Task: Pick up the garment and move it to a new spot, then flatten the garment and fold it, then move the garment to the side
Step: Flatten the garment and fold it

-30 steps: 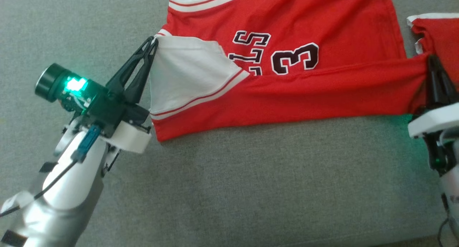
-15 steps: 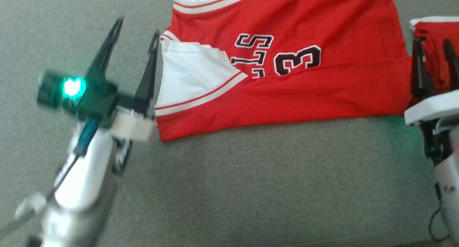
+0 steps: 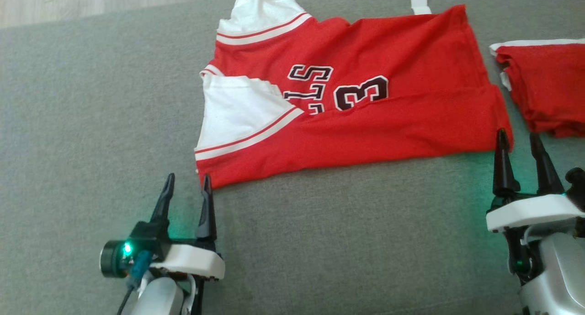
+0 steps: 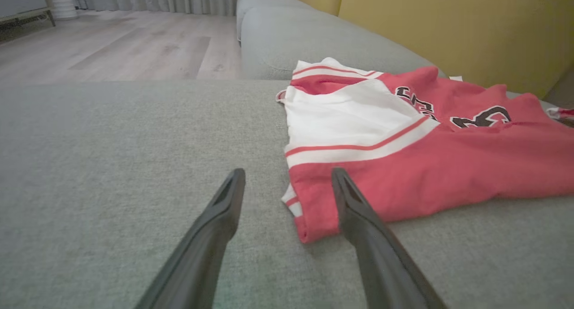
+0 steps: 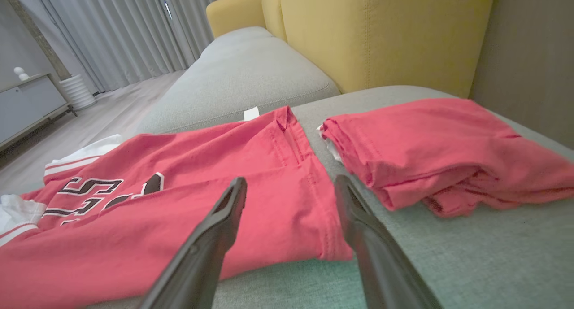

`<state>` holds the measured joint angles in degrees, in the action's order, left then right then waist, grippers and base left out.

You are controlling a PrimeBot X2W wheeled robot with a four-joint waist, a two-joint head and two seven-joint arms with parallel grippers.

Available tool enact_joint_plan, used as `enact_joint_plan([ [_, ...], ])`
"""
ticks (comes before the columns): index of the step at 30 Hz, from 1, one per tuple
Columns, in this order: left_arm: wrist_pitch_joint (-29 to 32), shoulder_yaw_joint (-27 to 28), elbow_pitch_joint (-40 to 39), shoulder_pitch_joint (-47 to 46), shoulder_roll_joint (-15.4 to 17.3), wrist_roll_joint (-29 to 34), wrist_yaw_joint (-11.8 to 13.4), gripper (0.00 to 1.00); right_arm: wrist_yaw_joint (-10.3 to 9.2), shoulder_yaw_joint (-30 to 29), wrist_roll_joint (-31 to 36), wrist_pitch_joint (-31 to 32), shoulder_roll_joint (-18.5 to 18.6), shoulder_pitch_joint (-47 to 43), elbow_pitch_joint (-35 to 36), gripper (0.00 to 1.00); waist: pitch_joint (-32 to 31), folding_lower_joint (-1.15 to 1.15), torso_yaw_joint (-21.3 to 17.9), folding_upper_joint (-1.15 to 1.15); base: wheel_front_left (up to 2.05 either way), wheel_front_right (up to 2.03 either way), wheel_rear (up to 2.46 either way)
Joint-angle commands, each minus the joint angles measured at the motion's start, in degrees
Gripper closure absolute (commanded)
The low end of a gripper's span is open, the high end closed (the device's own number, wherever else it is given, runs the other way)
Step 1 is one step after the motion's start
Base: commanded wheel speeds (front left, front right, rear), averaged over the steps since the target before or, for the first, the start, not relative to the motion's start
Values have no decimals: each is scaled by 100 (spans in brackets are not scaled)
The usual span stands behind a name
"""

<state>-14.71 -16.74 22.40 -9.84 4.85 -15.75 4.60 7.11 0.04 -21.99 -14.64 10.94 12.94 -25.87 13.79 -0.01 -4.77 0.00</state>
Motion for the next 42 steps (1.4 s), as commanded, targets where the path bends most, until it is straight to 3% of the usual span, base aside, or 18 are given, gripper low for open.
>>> enact_joint_plan([
  [1, -29, 136, -105, -178, 55, 73, 21, 0, 37, 79, 52, -36, 2, -20, 221, 0, -25, 1, -43, 0, 0, 0, 0],
  [11, -2, 54, 896, -529, 4, 176, 83, 0, 37, 61, 89, -36, -139, -126, 223, 0, -28, 1, -151, 0, 0, 0, 0],
  [19, -20, -62, 1421, -926, -51, 142, -106, 0, 37, 33, 75, -36, -111, -50, 63, 0, 54, 1, -126, 0, 0, 0, 0],
  [20, -22, -88, 1444, -950, -54, 153, -139, 28, 37, 27, 75, -36, -102, -32, 39, 0, 56, 1, -119, 0, 0, 0, 0],
  [21, -24, -115, 1456, -962, -57, 166, -177, 72, 37, 21, 73, -36, -93, -12, 8, 0, 52, 1, -112, 0, 0, 0, 0],
  [22, -25, -142, 1465, -962, -60, 174, -222, 100, 37, 16, 73, -36, -82, 12, -44, 0, 44, 1, -104, 0, 0, 0, 0],
  [28, -28, -135, 1205, -776, -77, 188, -317, 100, 37, -41, 80, -36, -1, 357, -651, 0, -25, 1, -48, 0, 0, 0, 0],
  [35, -28, -71, 763, -523, -70, 244, -341, 100, 37, -276, 192, -14, 99, 999, -1945, 0, -63, 1, 119, 0, 0, 0, 0],
  [42, -29, 4, 453, -357, -41, 324, -306, 100, 37, -152, 289, 61, 202, 1444, -2895, 0, -174, 1, 264, 0, 0, 0, 0],
])
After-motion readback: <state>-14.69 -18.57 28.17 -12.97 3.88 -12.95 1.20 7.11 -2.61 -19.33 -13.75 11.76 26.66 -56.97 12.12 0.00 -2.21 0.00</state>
